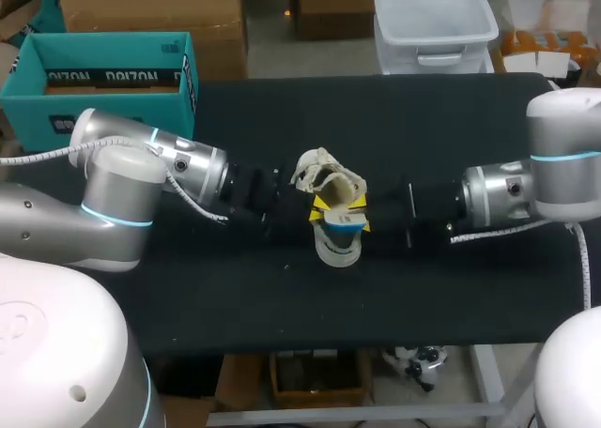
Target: Open the shoe tongue, take the insole out of the shoe, put the insole back into the shoe, and pack the shoe into the shoebox
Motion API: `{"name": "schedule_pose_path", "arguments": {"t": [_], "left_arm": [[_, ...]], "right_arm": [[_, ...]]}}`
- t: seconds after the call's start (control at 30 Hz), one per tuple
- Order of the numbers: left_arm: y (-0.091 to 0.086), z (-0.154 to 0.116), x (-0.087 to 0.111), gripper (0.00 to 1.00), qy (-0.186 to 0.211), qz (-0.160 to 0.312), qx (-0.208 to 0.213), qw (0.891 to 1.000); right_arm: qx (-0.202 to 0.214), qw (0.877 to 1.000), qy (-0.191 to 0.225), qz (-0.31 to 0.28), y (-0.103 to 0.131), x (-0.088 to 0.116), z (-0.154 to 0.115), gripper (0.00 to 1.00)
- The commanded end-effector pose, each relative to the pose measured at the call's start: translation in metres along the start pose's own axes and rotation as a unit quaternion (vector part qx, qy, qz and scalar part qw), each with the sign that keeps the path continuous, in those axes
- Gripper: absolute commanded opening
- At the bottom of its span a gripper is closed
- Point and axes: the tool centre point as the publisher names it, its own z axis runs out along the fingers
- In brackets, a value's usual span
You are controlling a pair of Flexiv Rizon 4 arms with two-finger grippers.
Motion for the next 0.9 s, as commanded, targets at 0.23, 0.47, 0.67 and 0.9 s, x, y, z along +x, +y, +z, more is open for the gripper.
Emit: {"name": "schedule_pose_path", "arguments": {"t": [0.23, 0.47, 0.67, 0.9], "left_arm": [[0.0, 0.004, 0.001, 0.0, -0.003, -0.001, 0.001, 1.0], [-0.026, -0.004, 0.01, 0.7, 0.002, 0.025, 0.026, 0.999], [-0.041, -0.009, 0.011, 0.0, 0.0, 0.049, 0.036, 0.998], [-0.034, -0.002, 0.007, 0.0, 0.005, 0.049, 0.027, 0.998]], "right_arm": [[-0.019, 1.0, -0.006, -0.003, -0.009, -0.002, -0.002, 0.0], [-0.017, 1.0, -0.005, -0.006, -0.004, -0.003, -0.001, 0.0], [-0.021, 1.0, -0.007, -0.007, -0.003, -0.003, -0.001, 0.0], [-0.025, 1.0, -0.01, -0.007, 0.003, -0.001, 0.003, 0.0]]}}
